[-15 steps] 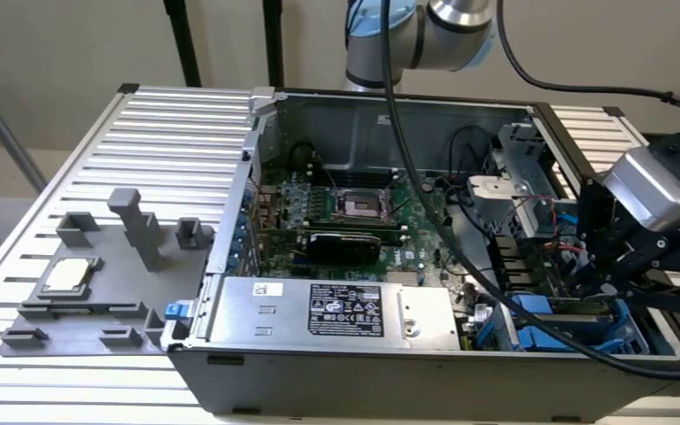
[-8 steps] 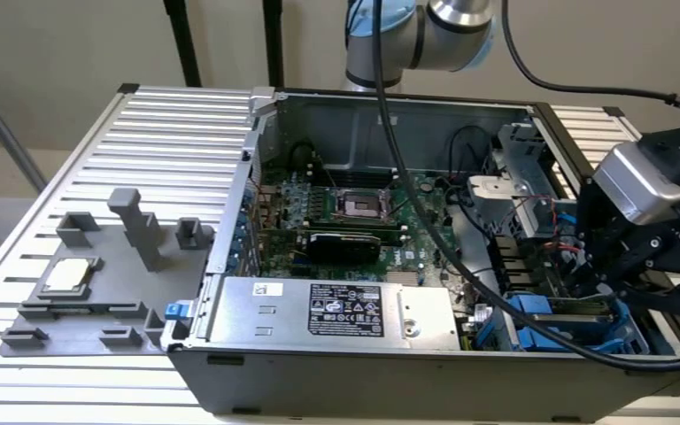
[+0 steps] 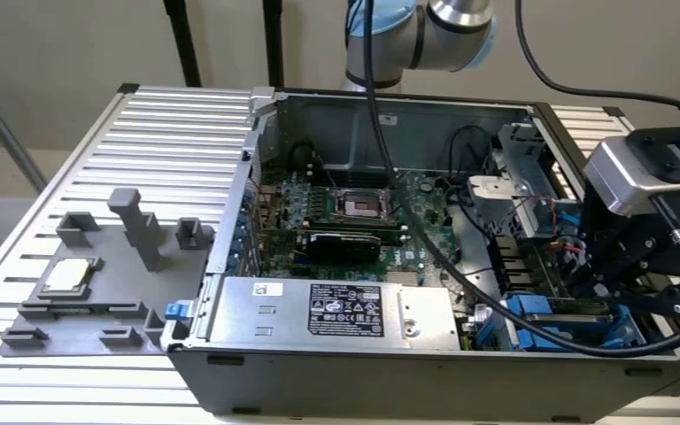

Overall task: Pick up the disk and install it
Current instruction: 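Insert the first disk wire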

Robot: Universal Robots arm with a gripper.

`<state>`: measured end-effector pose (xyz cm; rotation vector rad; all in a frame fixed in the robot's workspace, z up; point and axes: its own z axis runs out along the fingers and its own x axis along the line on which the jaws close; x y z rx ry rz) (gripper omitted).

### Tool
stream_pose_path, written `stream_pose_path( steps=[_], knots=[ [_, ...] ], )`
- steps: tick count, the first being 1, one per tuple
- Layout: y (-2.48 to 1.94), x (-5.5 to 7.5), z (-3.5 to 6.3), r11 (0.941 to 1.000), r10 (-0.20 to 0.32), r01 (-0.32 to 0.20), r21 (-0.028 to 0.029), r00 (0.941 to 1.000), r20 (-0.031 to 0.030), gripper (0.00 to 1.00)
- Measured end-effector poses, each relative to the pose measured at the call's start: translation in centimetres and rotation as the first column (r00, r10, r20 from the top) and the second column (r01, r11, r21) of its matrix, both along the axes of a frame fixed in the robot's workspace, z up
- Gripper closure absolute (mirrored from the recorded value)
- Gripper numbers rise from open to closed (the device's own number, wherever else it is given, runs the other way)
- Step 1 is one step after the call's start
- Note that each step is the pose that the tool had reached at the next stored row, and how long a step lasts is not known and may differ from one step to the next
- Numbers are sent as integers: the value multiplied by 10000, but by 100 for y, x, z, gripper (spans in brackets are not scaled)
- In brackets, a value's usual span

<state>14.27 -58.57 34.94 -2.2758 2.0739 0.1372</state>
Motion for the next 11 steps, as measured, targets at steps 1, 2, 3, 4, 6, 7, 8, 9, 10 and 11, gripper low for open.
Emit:
stream_pose_path(
  steps=[1, 2, 3, 4, 6, 7, 8, 9, 10, 11],
  knots=[
    [0, 0, -4, 9999, -143, 143, -4, 9999, 0, 84],
    [0, 0, -8, 9996, -283, 283, -8, 9996, 0, 84],
    [0, 0, -12, 9991, -418, 418, -13, 9991, 0, 84],
    [0, 0, -17, 9984, -558, 558, -17, 9984, 0, 84],
    [0, 0, -25, 9965, -839, 839, -26, 9965, 1, 84],
    [0, 0, -29, 9952, -975, 975, -33, 9952, 1, 84],
    [0, 0, -31, 9940, -1097, 1097, -41, 9940, 2, 84],
    [-1, 0, -33, 9927, -1204, 1204, -58, 9927, 4, 84],
    [-1, 0, -34, 9915, -1300, 1300, -81, 9915, 7, 84],
    [0, 0, -34, 9902, -1390, 1390, -113, 9903, 11, 84]
  ],
)
